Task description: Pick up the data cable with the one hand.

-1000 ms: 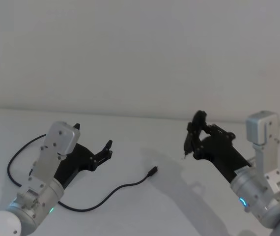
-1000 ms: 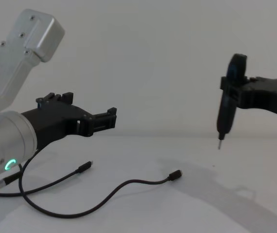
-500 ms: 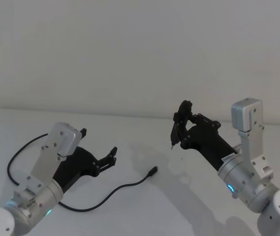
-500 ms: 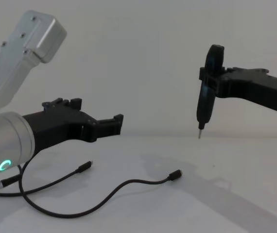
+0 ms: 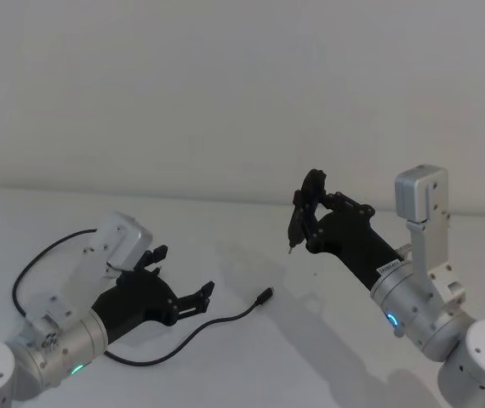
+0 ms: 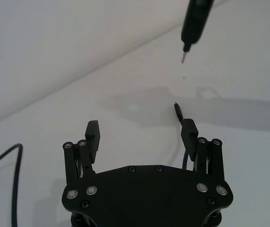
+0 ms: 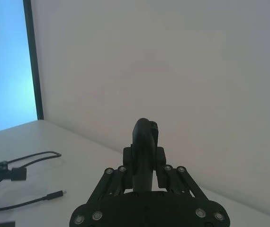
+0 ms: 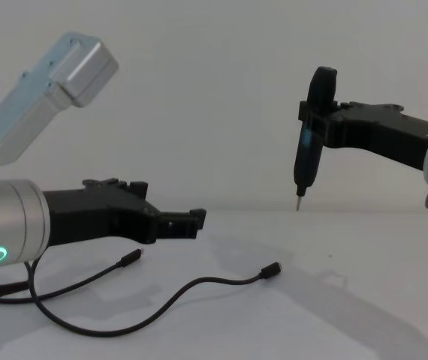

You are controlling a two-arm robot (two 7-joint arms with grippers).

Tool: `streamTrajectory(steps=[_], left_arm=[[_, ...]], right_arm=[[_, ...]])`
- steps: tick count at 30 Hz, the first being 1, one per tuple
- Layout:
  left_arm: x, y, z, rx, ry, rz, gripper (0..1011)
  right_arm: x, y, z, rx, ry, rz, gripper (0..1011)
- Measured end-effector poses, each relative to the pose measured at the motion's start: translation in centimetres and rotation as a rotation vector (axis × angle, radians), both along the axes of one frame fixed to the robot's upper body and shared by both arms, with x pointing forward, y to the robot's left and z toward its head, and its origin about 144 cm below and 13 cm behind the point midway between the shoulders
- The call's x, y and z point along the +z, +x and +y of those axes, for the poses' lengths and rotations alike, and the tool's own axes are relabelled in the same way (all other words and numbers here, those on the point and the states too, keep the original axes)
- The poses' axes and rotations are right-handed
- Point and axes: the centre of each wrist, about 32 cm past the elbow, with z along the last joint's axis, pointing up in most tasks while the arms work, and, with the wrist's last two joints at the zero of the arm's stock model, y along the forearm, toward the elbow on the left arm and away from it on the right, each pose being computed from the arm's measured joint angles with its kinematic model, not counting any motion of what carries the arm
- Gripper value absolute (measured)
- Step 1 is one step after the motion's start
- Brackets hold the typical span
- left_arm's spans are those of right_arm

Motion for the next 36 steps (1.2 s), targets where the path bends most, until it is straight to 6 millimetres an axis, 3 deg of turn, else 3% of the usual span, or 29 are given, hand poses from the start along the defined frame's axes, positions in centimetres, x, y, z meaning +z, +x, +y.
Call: streamTrajectory(steps=[36], left_arm=[[-1.2,1.9,-0.8,-0.129,0.094,0.108,1001]], right_arm=[[-0.6,1.0,0.3,0.008,0.033,0.01,275]])
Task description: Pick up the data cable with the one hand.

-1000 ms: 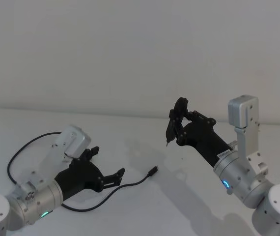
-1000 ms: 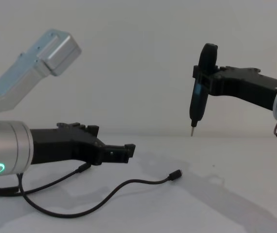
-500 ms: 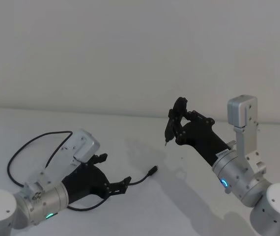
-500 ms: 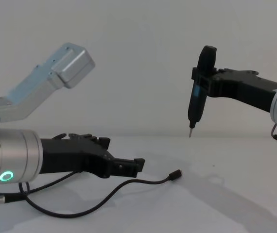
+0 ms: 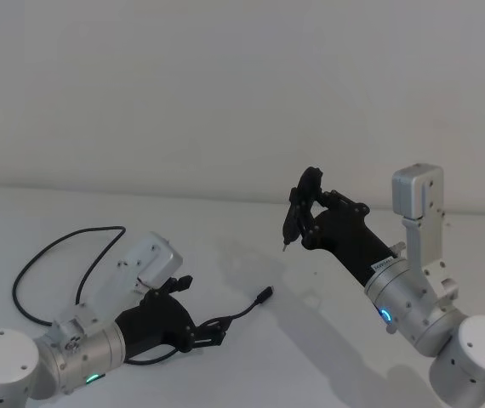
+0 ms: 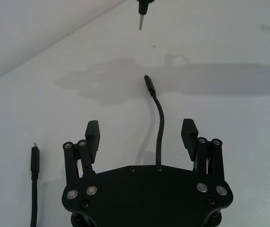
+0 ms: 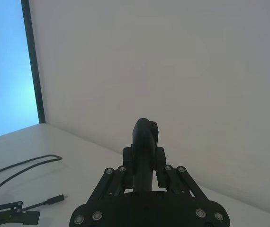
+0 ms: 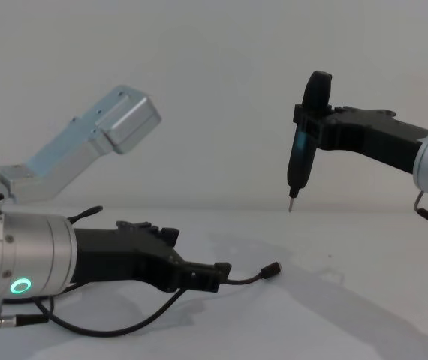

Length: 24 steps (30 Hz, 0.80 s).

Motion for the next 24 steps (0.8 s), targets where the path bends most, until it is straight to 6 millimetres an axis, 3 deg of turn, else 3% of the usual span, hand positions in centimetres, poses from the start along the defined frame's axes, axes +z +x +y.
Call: streamTrajectory(steps=[24], left_arm=[[-1.3,-0.2,0.5,0.053,0.029,0.049,1001]], right_arm=[[-0.3,0.1,0.1,0.001,0.012,-0.002,274]])
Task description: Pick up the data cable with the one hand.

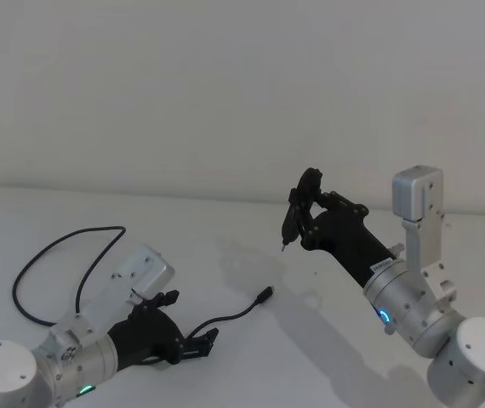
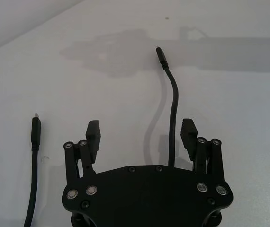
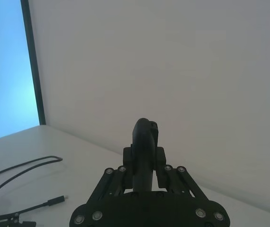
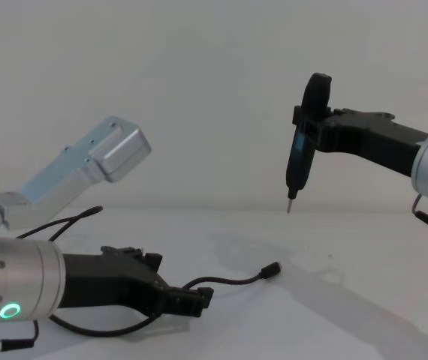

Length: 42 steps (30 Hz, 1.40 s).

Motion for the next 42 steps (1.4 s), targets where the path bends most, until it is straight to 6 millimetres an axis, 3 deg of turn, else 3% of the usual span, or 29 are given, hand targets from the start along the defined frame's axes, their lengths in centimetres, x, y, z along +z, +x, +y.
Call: streamTrajectory(steps=[7,12,16,21,32,35,42], left_arm=[[-0.1,0.0,0.0,0.005,0.002,0.003,866],[-0.2,-0.1,0.1,0.008,0.004,0.005,696],[-0.2,-0.1,0.1,0.009,0.004,0.006,618],[-0.2,-0.1,0.1,0.01,0.005,0.007,414],[-0.3,-0.1,0.1,0.012,0.005,0.008,88],[-0.3,-0.1,0.1,0.012,0.005,0.008,42],[-0.3,-0.1,0.1,0.012,0.005,0.008,42]], right_arm=[[0.0,0.0,-0.1,-0.004,0.003,-0.004,274],[0.0,0.0,-0.1,-0.007,0.005,-0.006,275],[0.0,0.0,-0.2,-0.008,0.006,-0.007,275],[0.0,0.1,-0.2,-0.009,0.007,-0.008,275],[-0.2,0.2,-0.2,-0.009,0.004,-0.002,275],[-0.4,0.3,-0.1,-0.002,-0.001,0.006,275],[-1.2,0.7,0.1,0.018,-0.008,0.035,275]])
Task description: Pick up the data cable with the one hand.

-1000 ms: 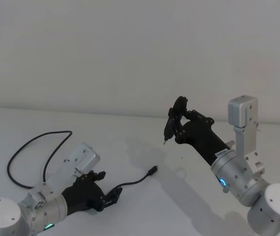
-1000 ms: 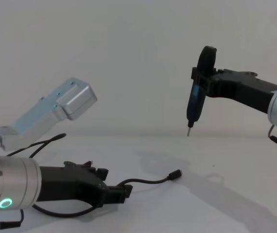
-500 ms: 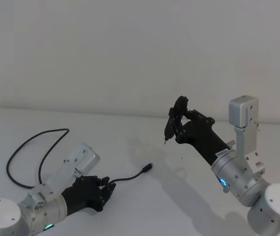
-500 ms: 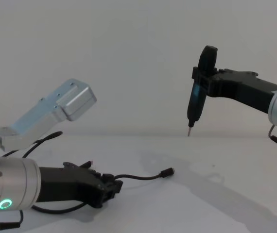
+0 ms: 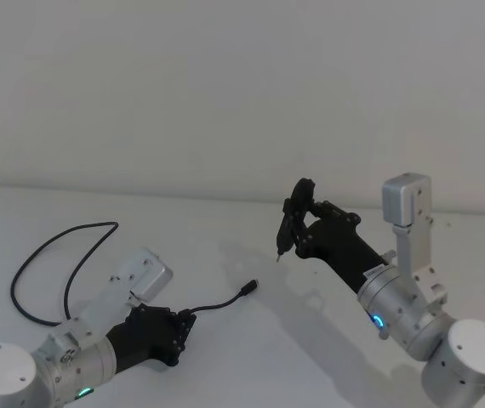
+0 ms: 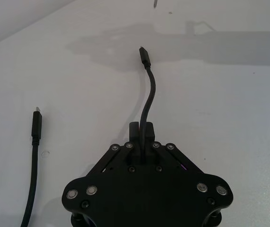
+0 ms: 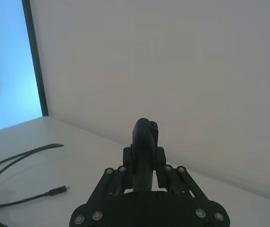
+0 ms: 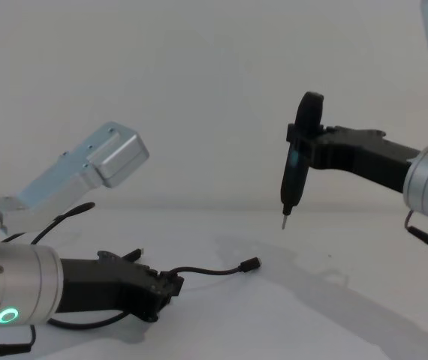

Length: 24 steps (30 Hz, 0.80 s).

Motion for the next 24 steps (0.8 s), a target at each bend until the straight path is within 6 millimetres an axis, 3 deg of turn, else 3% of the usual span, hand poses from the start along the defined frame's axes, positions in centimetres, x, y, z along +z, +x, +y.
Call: streamTrajectory(steps=[24], left_arm=[[0.0,0.0,0.0,0.0,0.0,0.0,42]], right_arm=[[-1.5,1.8,1.3,0.032,0.01,0.029,275]])
